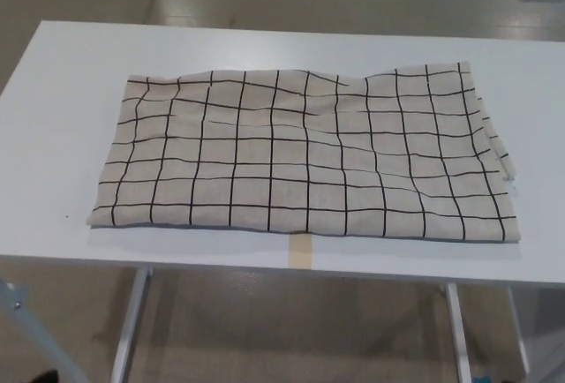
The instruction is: Use the left hand to fold a white towel with checkered patterns in half.
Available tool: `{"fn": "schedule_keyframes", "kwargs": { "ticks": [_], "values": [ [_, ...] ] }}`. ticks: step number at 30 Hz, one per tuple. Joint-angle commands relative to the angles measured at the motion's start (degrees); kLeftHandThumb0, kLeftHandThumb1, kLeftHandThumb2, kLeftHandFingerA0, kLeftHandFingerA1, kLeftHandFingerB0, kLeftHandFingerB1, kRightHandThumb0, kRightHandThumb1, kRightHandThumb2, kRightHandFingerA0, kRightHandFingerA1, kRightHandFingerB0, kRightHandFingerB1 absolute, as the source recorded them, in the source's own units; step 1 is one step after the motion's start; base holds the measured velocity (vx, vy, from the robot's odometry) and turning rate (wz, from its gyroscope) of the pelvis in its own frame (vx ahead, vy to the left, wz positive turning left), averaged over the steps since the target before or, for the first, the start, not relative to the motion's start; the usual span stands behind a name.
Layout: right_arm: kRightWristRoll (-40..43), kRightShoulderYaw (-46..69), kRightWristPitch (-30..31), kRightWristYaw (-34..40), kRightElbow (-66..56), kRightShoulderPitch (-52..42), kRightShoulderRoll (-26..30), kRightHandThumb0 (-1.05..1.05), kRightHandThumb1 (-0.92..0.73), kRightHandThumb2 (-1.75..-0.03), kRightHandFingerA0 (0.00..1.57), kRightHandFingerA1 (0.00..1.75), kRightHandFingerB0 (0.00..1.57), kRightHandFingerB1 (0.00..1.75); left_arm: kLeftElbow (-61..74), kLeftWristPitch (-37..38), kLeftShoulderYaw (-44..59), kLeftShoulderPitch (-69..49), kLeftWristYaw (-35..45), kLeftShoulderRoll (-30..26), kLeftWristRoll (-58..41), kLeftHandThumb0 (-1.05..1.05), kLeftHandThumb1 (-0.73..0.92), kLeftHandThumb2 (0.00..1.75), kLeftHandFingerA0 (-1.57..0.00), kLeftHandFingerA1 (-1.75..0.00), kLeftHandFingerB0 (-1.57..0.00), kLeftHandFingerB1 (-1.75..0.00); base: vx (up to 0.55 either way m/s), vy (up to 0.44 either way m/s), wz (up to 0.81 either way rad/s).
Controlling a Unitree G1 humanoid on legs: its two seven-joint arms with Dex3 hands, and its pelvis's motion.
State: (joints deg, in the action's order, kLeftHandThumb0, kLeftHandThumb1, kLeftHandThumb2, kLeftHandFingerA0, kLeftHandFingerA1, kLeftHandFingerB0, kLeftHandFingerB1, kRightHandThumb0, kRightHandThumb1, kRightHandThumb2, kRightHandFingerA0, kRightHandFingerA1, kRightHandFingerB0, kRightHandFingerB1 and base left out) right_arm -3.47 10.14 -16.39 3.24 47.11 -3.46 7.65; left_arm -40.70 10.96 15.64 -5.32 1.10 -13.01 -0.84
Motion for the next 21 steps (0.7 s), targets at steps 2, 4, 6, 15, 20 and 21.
{"fn": "schedule_keyframes", "kwargs": {
  "ticks": [2,4,6,15,20,21],
  "values": [
    [3.9,5.5,-18.8,7.2,0.5,1.7,-2.6,-0.54,-0.72,-0.62,0.44,0.45,0.38,0.35,3.8,11.0,6.0,0.1,-1.1,1.0,-6.1,-0.29,0.36,0.91,-0.08,-0.5,-0.07,-0.48,0.0,0.0,0.0],
    [3.7,5.6,-19.2,7.2,0.8,1.8,-2.8,-0.54,-0.72,-0.62,0.44,0.45,0.38,0.35,3.6,11.0,5.8,0.2,-0.2,0.8,-5.8,-0.48,0.51,0.55,-0.2,-0.34,-0.21,-0.31,0.0,0.0,0.0],
    [3.5,5.8,-19.6,7.2,0.9,1.8,-3.0,-0.54,-0.72,-0.62,0.44,0.45,0.38,0.35,3.8,12.0,5.0,-0.2,1.3,0.2,-4.8,-0.32,0.34,0.89,-0.02,-0.48,0.0,-0.45,0.0,0.0,0.0],
    [2.2,6.0,-21.3,7.2,1.6,2.2,-2.7,-0.55,-0.72,-0.62,0.44,0.45,0.38,0.35,9.1,28.9,0.6,-8.1,4.0,-3.3,1.8,-0.59,0.37,0.74,0.0,-0.25,-0.01,-0.21,0.0,0.0,0.0],
    [2.5,6.2,-22.5,7.0,3.3,3.1,-2.4,-0.55,-0.72,-0.62,0.44,0.45,0.38,0.35,23.6,36.1,1.6,-16.0,2.0,-3.9,5.4,-0.6,0.38,0.74,0.0,-0.21,-0.02,-0.18,0.0,0.0,0.0],
    [2.7,6.4,-22.6,6.9,3.6,3.3,-2.4,-0.55,-0.72,-0.62,0.44,0.45,0.38,0.35,27.4,37.4,2.4,-17.3,1.3,-3.8,6.8,-0.6,0.38,0.74,0.0,-0.19,-0.02,-0.15,0.0,0.0,0.0]
  ]
}}
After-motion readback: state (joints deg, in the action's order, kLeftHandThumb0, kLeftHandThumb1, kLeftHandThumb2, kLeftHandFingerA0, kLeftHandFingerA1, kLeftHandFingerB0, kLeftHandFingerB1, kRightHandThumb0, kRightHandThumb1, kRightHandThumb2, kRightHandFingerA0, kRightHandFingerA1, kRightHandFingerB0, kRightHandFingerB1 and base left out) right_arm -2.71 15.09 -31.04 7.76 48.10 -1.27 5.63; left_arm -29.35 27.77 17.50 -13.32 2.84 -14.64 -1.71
